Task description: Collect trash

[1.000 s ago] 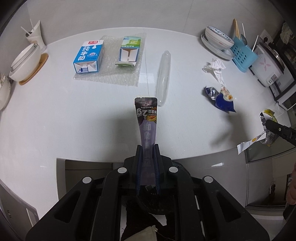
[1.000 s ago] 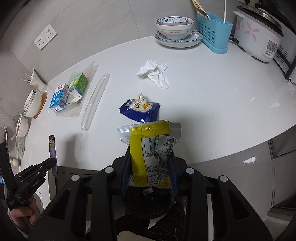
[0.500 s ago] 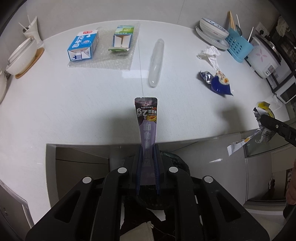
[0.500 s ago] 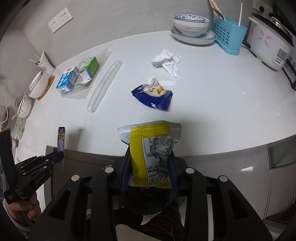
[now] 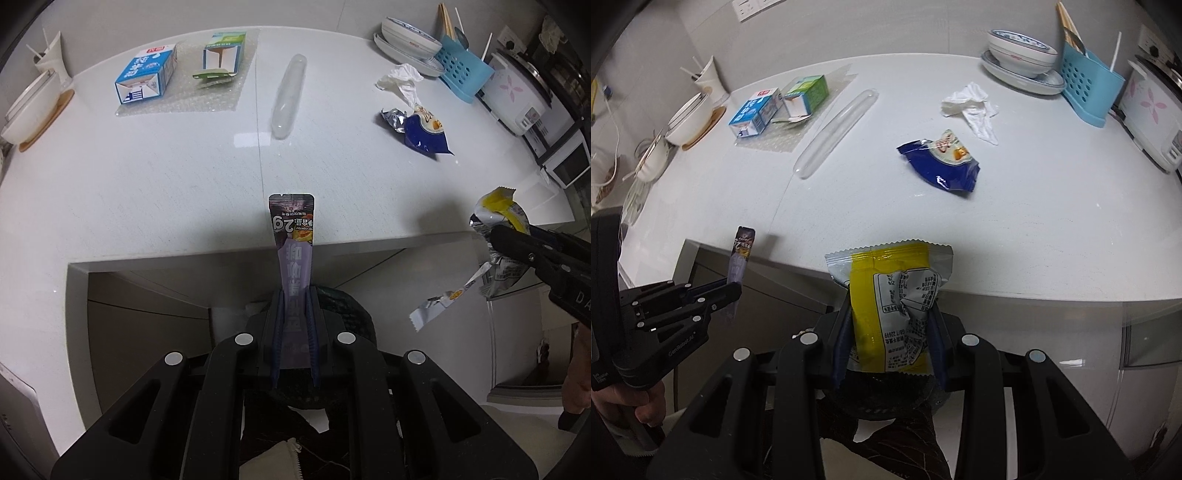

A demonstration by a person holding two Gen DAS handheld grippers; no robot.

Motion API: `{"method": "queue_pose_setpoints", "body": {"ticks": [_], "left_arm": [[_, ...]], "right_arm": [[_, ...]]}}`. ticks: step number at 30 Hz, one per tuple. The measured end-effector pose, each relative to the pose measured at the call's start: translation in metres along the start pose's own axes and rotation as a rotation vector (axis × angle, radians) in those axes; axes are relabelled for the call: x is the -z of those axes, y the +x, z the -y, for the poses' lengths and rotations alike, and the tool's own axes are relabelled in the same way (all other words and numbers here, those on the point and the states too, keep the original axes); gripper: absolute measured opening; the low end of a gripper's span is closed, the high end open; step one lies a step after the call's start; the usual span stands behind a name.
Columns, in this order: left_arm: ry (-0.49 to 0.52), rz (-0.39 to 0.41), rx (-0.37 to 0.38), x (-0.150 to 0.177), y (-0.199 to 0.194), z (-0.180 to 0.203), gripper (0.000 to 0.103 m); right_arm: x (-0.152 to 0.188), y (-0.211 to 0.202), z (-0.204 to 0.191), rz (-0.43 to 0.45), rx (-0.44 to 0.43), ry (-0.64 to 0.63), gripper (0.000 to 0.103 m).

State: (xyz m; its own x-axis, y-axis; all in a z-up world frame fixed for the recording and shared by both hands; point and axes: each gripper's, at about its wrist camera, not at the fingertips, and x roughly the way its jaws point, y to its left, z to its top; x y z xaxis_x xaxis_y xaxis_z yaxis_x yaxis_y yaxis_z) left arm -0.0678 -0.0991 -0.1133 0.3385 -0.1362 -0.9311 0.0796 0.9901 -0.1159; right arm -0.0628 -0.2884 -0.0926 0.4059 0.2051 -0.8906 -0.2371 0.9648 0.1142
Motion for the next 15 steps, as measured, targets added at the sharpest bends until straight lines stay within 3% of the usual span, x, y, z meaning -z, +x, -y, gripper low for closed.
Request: {"method": "queue_pose_setpoints", "body": {"ticks": [15], "left_arm": [[-0.005,-0.016,-0.009,0.016,0.019,0.002,0.011]], "right_arm": [[0.028,0.032,-0.004,-0.060,-0.003,-0.057,0.034]]}}
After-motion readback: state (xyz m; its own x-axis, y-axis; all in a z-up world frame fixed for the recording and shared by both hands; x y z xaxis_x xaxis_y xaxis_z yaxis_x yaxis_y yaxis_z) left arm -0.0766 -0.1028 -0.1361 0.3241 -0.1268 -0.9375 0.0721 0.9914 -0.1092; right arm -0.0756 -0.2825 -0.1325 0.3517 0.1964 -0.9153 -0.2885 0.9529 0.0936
